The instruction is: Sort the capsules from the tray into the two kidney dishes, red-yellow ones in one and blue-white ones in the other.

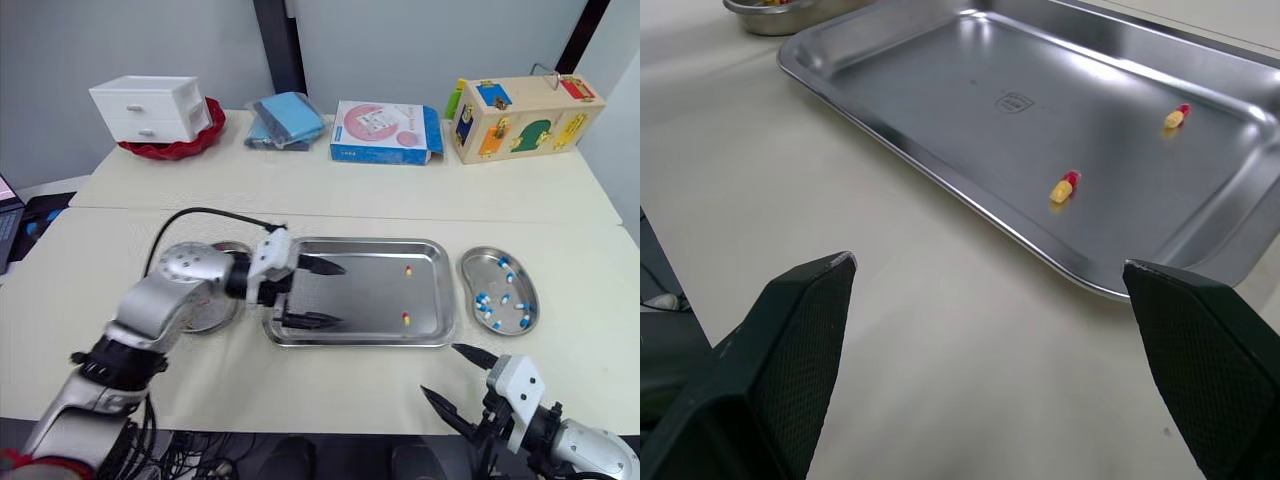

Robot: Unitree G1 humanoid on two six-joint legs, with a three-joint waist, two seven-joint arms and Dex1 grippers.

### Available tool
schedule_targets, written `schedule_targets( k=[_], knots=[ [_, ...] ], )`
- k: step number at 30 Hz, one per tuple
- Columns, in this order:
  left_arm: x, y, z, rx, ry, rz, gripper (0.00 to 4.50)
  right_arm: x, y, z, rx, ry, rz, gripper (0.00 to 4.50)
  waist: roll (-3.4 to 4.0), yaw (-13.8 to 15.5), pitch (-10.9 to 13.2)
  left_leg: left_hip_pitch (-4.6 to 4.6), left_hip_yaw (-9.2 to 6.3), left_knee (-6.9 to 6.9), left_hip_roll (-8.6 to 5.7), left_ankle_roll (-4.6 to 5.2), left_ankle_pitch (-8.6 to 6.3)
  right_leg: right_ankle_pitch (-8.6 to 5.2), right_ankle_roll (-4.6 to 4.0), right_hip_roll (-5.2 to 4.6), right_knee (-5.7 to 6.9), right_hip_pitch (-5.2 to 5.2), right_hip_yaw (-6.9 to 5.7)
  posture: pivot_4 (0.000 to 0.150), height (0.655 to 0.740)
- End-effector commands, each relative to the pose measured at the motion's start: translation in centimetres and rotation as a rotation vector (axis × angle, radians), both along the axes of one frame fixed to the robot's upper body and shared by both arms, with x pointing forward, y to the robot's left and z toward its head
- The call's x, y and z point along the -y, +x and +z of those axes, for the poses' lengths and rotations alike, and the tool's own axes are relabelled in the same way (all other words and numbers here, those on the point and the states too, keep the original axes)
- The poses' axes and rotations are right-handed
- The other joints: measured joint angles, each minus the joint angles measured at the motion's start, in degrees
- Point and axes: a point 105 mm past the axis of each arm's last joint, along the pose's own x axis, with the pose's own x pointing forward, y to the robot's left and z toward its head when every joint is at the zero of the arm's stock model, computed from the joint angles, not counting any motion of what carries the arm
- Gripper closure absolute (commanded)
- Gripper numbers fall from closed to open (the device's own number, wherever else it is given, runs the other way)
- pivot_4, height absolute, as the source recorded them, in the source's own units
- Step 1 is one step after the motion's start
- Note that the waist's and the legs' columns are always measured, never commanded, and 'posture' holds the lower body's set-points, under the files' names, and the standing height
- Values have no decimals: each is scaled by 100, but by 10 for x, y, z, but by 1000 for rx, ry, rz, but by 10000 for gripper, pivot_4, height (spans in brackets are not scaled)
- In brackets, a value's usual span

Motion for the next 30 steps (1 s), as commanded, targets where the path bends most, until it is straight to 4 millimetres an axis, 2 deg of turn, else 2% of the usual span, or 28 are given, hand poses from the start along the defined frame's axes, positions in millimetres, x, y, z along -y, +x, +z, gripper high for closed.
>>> schedule_targets(
  k=[1, 5, 14, 17, 20, 30],
  knots=[
    [17, 5, 0, 64, 33, -28, 0, -2, 0, 7, 44, 0, -12, 258, 0, -3, 0, -1, 0, 2, 0, 0, 0, 0, 0, 0, 0, 0, 1, 1500, 7400],
    [41, 8, -3, 102, 56, -49, 0, -2, -2, 4, 31, -6, -25, 258, 0, -3, 0, 1, 0, 1, 0, 0, 0, 0, 0, 0, 1, 0, 2, 1500, 7400],
    [68, 0, -40, 145, 145, -118, 0, 2, -10, -3, 16, 6, -55, 258, 1, 7, 0, 0, 0, 2, -2, 0, 0, 0, 0, -1, 0, 2, 2, 1500, 7400],
    [73, 7, -42, 167, 125, -91, 5498, 3, -11, -4, 18, 5, -55, 0, 0, 4, 0, 0, 0, 2, -2, 0, 0, 0, 0, -1, 0, 2, 2, 1500, 7400],
    [75, 11, -44, 181, 134, -82, 15114, 5, -11, -5, 16, 3, -54, 0, 1, 0, -1, 2, 0, 1, -2, 0, 0, 0, 0, -1, 2, 2, 3, 1500, 7400],
    [86, 14, -52, 154, 138, -71, 15114, 0, -14, -7, 8, 5, -58, 0, 1, 9, -1, 0, 0, 2, -4, 0, 0, 0, 0, -1, 1, 2, 2, 1500, 7400]
  ],
)
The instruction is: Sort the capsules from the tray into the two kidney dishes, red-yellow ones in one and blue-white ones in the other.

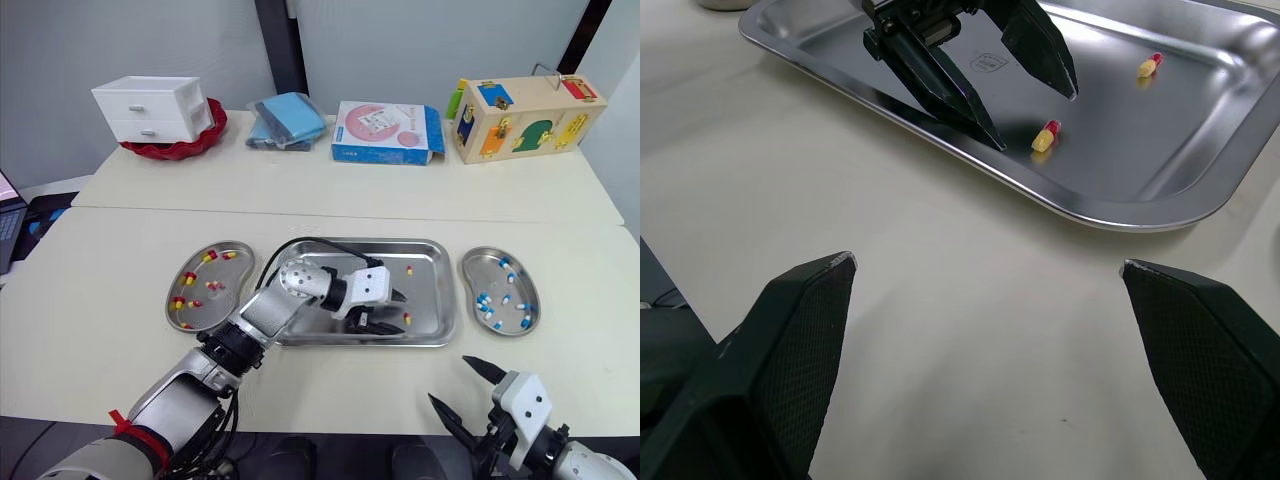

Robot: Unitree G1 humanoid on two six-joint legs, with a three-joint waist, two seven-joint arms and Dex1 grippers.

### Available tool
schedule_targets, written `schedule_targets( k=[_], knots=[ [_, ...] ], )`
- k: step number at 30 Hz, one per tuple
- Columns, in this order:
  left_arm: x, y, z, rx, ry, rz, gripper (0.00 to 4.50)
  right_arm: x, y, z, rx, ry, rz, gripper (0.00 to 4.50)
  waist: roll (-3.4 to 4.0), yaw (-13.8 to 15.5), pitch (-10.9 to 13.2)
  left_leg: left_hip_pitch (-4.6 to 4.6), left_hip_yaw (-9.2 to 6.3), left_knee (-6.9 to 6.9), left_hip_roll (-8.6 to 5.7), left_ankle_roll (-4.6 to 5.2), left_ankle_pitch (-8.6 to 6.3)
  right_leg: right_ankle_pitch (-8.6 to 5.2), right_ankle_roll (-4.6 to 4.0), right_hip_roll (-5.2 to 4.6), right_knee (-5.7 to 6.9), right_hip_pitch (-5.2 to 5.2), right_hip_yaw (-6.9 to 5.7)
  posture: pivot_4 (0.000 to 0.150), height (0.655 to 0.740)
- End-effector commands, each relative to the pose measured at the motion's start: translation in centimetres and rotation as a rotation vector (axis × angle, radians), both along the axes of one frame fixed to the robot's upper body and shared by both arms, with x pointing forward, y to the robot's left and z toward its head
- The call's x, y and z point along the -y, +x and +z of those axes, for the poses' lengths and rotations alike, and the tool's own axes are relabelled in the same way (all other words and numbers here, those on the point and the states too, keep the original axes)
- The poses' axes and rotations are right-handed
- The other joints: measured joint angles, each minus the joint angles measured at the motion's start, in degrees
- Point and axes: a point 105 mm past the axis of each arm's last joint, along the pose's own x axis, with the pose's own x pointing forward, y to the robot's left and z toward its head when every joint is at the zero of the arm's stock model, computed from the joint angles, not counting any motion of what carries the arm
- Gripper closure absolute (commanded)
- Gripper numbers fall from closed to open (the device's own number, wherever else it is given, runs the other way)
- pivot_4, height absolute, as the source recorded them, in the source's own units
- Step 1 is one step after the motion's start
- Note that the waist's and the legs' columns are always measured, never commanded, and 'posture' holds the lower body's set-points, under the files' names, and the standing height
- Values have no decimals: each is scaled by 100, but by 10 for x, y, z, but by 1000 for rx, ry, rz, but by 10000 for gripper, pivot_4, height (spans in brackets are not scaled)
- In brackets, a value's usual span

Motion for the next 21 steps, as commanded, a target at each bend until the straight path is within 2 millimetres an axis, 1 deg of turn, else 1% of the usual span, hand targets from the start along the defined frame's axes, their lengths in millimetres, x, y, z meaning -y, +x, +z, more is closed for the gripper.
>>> schedule_targets(
  k=[1, 12, 15, 18, 21],
  knots=[
    [8, 3, 11, 31, -23, -13, 15114, -5, -2, 6, 26, 1, 9, 0, 0, 0, 0, 0, 0, 0, 0, 0, 0, 0, 0, 0, 0, 0, 0, 1500, 7400],
    [7, 3, 1, 30, 37, -19, 15114, -6, -3, 4, 24, 0, -1, 0, 1, 0, -1, 0, 0, 0, 0, 0, 0, 0, 0, 0, 1, 0, 0, 1500, 7400],
    [8, 2, 0, 30, 39, -18, 20714, -6, -4, 4, 21, -2, -2, 0, 1, 1, -1, 1, 0, 0, 0, 0, 0, 0, 0, 0, 1, 1, 0, 1500, 7400],
    [9, 1, -1, 30, 39, -19, 30191, -6, -4, 3, 19, -3, -2, 0, 1, 0, -1, 1, 0, 0, 0, 0, 0, 0, 0, 0, 1, 1, 0, 1500, 7400],
    [10, 1, -3, 34, 43, -16, 30191, -5, -4, 3, 16, -6, -3, 0, 2, 0, -2, 1, 0, 0, 0, 0, 0, 0, 0, 0, 0, 1, 0, 1500, 7400]
  ],
)
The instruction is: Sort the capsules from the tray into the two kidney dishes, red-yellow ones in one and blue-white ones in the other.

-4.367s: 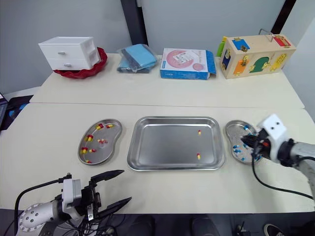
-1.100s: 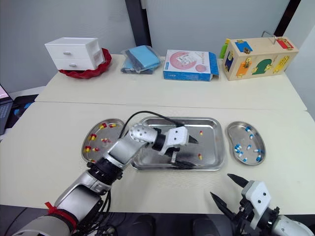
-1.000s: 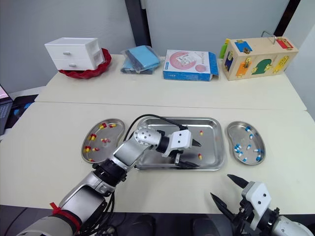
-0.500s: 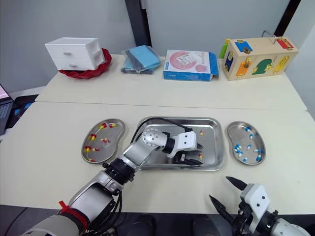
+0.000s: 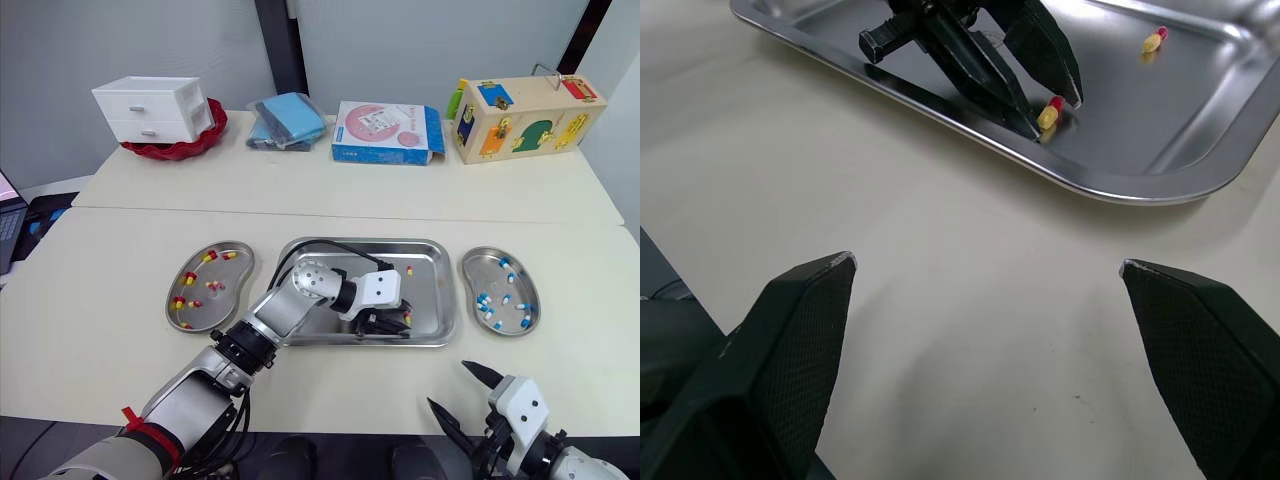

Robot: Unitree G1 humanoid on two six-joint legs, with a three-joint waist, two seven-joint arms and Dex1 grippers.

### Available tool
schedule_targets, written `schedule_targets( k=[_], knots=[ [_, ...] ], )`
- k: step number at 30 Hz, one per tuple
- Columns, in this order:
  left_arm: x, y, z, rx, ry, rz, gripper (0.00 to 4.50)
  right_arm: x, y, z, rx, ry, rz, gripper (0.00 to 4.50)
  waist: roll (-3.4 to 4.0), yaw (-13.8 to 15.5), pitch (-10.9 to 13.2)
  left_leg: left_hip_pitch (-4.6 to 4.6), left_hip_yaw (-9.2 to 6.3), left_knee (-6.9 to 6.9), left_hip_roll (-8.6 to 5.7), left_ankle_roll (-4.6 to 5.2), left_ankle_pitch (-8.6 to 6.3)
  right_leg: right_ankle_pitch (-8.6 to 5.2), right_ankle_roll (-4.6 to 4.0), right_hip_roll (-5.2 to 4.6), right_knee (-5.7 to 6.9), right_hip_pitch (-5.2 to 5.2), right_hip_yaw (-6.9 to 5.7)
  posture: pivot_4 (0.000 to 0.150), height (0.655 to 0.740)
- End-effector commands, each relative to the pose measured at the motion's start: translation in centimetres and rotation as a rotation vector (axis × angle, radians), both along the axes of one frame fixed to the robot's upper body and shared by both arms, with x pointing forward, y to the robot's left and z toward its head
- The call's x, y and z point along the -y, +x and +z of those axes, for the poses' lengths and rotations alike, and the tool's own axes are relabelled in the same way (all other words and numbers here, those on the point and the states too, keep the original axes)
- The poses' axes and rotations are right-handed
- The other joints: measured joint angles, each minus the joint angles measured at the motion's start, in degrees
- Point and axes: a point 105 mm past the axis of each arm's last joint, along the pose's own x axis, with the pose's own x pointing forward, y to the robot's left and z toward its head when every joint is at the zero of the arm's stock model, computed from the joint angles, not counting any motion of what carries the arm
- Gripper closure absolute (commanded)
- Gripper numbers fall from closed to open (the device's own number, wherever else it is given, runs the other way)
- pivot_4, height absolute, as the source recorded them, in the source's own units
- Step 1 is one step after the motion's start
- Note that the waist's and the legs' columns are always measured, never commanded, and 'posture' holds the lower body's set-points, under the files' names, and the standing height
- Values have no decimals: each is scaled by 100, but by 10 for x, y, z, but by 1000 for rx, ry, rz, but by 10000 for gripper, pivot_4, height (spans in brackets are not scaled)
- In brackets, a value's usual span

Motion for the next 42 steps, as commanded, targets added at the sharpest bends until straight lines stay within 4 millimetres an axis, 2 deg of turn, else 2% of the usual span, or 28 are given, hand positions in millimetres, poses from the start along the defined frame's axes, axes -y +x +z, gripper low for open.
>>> schedule_targets(
  k=[1, 13, 16, 18, 34, 35, 42],
  knots=[
    [4, -1, 1, 18, -1, -11, 30191, -5, -1, 8, 37, 8, 13, 0, 0, 1, 0, 0, 0, 0, 0, 0, 0, 0, 0, 0, 0, 0, 0, 1500, 7400],
    [0, -4, -3, 7, 26, -23, 30191, -5, 0, 5, 31, 7, 13, 0, 1, 1, -1, 1, 0, 0, 0, 0, 0, 0, 0, 0, 0, 1, 0, 1500, 7400],
    [-2, -4, -5, 8, 42, -21, 35458, -5, 0, 5, 30, 6, 14, 0, 2, -5, -4, 2, 0, 0, 0, 0, 0, 0, 0, 0, 0, 2, 0, 1500, 7400],
    [-3, -4, -7, 12, 52, -21, 40760, -5, 0, 5, 29, 5, 15, 0, 5, -9, -6, 2, 0, -2, 0, 0, 0, 0, 0, 0, 0, 2, 0, 1500, 7400],
    [-3, -3, -6, 17, 46, -10, 40760, -7, 3, 8, 32, 4, 21, 0, 9, -1, -9, 4, 0, -1, 0, 0, 0, -1, 0, 0, 0, 5, 0, 1500, 7400],
    [-3, -3, -5, 17, 43, -10, 44352, -7, 3, 8, 32, 5, 21, 0, 9, -2, -9, 4, 0, -1, 0, 0, 0, 0, 0, 0, 0, 5, 0, 1500, 7400],
    [-3, -1, 0, 16, 31, -4, 44806, -8, 4, 8, 33, 6, 26, 0, 10, -2, -9, 5, 0, -1, 0, 0, 0, 0, 0, 0, 1, 5, 0, 1500, 7400]
  ],
)
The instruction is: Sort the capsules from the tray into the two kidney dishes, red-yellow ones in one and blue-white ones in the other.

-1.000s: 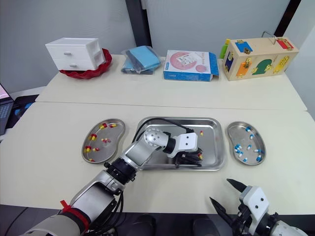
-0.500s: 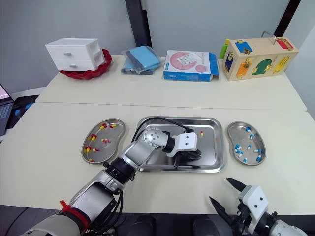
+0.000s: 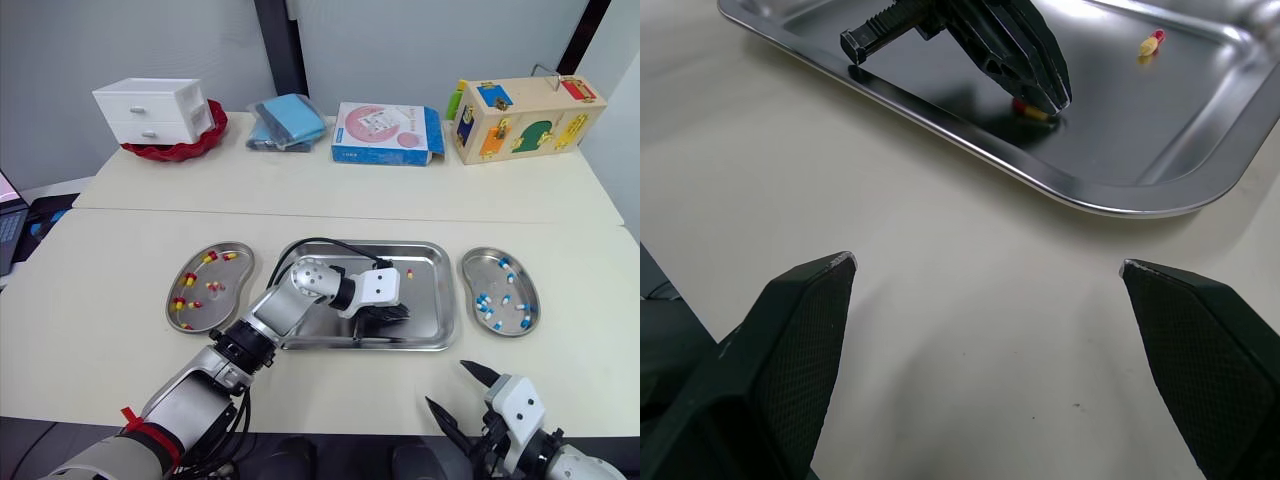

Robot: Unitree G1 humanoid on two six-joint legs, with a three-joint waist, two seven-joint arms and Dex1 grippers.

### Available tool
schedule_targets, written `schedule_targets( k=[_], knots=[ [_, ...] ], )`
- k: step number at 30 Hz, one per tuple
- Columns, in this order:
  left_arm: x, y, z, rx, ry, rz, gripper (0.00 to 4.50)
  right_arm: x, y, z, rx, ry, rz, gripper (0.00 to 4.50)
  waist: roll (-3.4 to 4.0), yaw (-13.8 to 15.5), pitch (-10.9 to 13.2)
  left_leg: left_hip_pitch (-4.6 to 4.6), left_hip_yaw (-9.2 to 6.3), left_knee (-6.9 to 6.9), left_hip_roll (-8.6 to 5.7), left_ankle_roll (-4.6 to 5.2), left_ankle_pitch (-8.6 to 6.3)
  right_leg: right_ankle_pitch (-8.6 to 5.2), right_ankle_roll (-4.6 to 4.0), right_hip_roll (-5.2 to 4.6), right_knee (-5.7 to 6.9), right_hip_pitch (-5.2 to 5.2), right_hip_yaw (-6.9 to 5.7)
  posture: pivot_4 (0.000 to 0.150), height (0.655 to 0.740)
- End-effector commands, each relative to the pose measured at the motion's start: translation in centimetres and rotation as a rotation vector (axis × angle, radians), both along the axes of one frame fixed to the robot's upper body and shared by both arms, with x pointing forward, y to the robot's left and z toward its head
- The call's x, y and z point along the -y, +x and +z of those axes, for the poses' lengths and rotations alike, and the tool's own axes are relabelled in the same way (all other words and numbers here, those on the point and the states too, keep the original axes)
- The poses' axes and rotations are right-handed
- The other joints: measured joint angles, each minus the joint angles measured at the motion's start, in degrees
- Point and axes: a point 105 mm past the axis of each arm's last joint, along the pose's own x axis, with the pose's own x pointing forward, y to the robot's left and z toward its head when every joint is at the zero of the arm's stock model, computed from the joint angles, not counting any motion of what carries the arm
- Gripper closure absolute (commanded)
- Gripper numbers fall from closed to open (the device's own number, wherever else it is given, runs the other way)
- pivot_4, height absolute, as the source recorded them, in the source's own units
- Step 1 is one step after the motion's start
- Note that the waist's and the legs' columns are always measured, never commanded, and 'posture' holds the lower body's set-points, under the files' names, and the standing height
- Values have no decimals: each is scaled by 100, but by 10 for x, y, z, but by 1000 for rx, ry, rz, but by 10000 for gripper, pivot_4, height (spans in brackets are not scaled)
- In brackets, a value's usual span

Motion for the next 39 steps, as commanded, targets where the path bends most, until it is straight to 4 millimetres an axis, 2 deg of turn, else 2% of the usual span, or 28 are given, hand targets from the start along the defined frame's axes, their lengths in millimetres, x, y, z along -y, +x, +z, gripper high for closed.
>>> schedule_targets(
  k=[1, 9, 15, 19, 26, 28, 31, 34, 39],
  knots=[
    [2, -4, 0, -16, -1, -14, 44806, -6, 0, 9, 28, 12, 28, 0, 0, 0, 0, 0, 0, 0, 0, 0, 0, 0, 0, 0, 0, 0, 0, 1500, 7400],
    [-4, -6, 27, -92, -83, -17, 44806, -7, 1, 14, 45, 25, 42, 0, 0, -3, 1, -1, 0, 1, 0, 0, 0, 0, 0, 0, 3, -1, -1, 1500, 7400],
    [-31, 0, 57, -122, -122, 53, 44806, -15, -2, 22, 53, 12, 140, 0, 0, -9, 1, -1, -1, 2, 0, 0, 0, 0, 0, 0, 4, -1, -1, 1500, 7400],
    [-66, 3, 66, -125, -118, 156, 44806, -16, 0, 27, 55, -6, 198, 0, 0, -11, 0, 0, -1, 2, 1, 0, 1, 0, 0, 0, 4, -1, -1, 1500, 7400],
    [-142, 3, 80, -105, -117, 443, 44806, -16, -3, 28, 27, -14, 280, 0, -1, -1, 2, 1, -3, 4, 4, 0, 1, 0, 0, 0, 3, -1, -2, 1500, 7400],
    [-171, 3, 82, -86, -105, 559, 44806, -16, -2, 27, 23, -23, 306, 0, -2, 5, 2, 1, -5, 4, 5, 0, 1, 0, 0, 0, 4, 0, -4, 1500, 7400],
    [-204, -2, 84, -60, -80, 683, 44806, -15, 3, 29, 24, -24, 319, 0, -2, 1, 2, 2, -4, 3, 5, 0, 0, 0, 0, -1, 4, 0, -4, 1500, 7400],
    [-249, -7, 85, -32, -64, 866, 44806, -14, 7, 30, 18, -24, 332, 0, -3, -3, 2, 2, -4, 2, 6, 0, 0, 0, 0, -1, 3, -1, -4, 1500, 7400],
    [-280, -12, 80, -12, -58, 1005, 44806, -14, 12, 34, 24, -12, 336, 0, -8, 25, 3, 0, -5, 3, 5, 0, 0, 0, 0, -2, 3, -2, -6, 1500, 7400]
  ],
)
